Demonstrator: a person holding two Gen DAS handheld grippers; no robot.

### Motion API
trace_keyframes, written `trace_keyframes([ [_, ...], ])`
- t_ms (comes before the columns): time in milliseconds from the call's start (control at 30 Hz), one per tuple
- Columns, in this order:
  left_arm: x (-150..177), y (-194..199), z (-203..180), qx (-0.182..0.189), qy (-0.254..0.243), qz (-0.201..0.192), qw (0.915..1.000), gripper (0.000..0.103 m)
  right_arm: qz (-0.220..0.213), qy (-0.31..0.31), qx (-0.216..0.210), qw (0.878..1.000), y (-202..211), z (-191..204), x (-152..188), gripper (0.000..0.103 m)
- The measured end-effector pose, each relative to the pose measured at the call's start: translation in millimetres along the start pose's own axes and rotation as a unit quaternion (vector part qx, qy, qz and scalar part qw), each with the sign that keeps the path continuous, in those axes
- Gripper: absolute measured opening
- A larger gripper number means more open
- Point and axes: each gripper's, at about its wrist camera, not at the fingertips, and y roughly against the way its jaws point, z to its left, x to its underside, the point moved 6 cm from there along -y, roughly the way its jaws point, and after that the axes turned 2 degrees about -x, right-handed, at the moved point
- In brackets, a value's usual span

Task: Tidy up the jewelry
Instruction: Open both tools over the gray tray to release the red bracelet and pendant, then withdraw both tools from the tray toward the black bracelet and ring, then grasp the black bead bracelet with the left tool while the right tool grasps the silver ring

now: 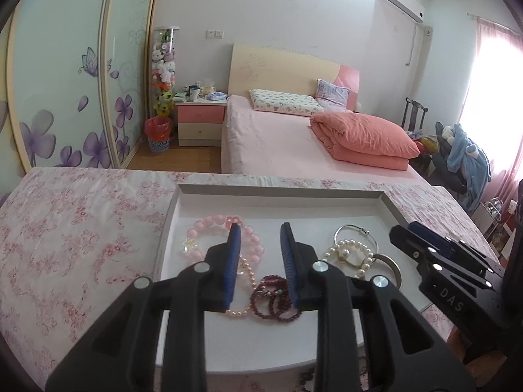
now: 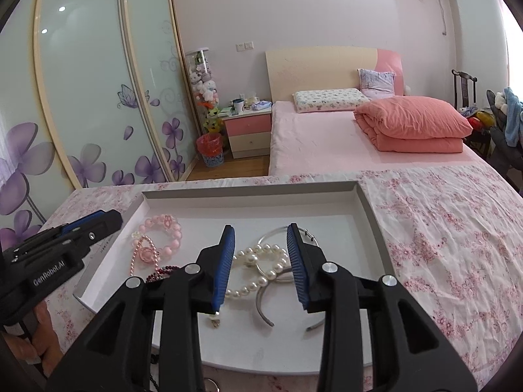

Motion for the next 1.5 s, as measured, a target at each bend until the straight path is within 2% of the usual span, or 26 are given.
trace_keyframes([
  [533,21.5,32.7,14.6,-0.019,0.006,-0.001,0.9998,0.032,0.013,0.005,-0.001,1.000,19.3,3.8,20.8,0.035],
  [733,44.6,51.3,20.1,-0.024,0.002,0.010,0.9997,0.038,0.049,0.019,-0.006,0.999,28.8,8.2,46.3,0.035],
  [1033,85.5,65.8,37.6,-0.039,-0.006,0.048,0.9981,0.049,0.143,0.076,-0.025,0.986,34.3,19.1,101.6,0.035],
  [1200,91.2,64.0,52.1,-0.046,0.014,0.056,0.9973,0.051,0.162,0.095,-0.035,0.982,31.5,30.3,111.0,0.035],
  [1433,92.5,62.4,55.8,-0.046,0.022,0.059,0.9969,0.055,0.165,0.117,-0.040,0.979,18.9,47.6,108.5,0.034],
  [1500,92.6,62.4,53.9,-0.047,0.021,0.059,0.9969,0.057,0.164,0.114,-0.038,0.979,14.5,48.0,106.1,0.030],
])
